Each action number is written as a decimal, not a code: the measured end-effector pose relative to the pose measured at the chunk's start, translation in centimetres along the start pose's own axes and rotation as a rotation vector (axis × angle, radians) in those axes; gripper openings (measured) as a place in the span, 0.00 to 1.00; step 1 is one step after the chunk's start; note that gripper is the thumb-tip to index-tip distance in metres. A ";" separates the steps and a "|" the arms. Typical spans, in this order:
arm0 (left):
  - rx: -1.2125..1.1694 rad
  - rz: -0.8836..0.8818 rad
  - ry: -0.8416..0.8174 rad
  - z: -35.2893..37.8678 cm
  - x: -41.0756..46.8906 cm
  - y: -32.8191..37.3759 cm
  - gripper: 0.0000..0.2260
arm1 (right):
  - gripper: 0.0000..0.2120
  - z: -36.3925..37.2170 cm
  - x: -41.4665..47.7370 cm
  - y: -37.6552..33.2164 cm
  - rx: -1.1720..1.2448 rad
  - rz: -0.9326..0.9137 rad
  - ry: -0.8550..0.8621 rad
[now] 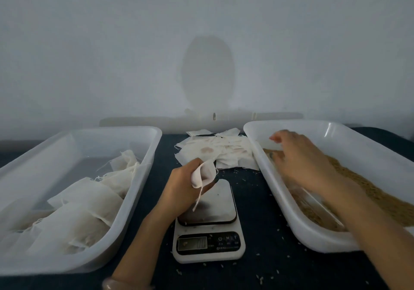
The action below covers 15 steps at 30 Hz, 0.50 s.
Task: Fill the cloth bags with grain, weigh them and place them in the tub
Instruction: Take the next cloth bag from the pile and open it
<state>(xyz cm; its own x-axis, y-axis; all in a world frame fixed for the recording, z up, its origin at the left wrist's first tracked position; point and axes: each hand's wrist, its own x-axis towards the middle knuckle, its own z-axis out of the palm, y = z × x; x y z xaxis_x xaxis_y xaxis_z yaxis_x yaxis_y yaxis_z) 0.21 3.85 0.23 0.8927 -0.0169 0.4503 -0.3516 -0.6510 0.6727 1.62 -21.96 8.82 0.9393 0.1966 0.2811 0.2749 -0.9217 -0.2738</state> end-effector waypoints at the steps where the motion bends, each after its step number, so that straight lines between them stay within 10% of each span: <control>1: 0.003 0.002 -0.004 0.0 0.0 0.1 0.10 | 0.17 -0.4 0.7 1.5 -0.098 0.097 -0.130; 6: -0.010 0.007 -0.008 0.0 0.0 0.2 0.10 | 0.10 0.7 1.5 4.4 -0.429 0.258 -0.722; 15: 0.013 0.017 -0.001 -0.1 0.0 -0.1 0.10 | 0.08 1.9 4.1 4.9 -0.207 0.404 -0.733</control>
<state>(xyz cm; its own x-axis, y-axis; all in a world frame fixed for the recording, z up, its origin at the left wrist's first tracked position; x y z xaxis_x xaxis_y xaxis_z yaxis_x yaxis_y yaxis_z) 0.22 4.01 0.27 0.8868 -0.0289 0.4613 -0.3633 -0.6606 0.6569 7.21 -25.05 6.87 0.8719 -0.0591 -0.4860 -0.0850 -0.9959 -0.0313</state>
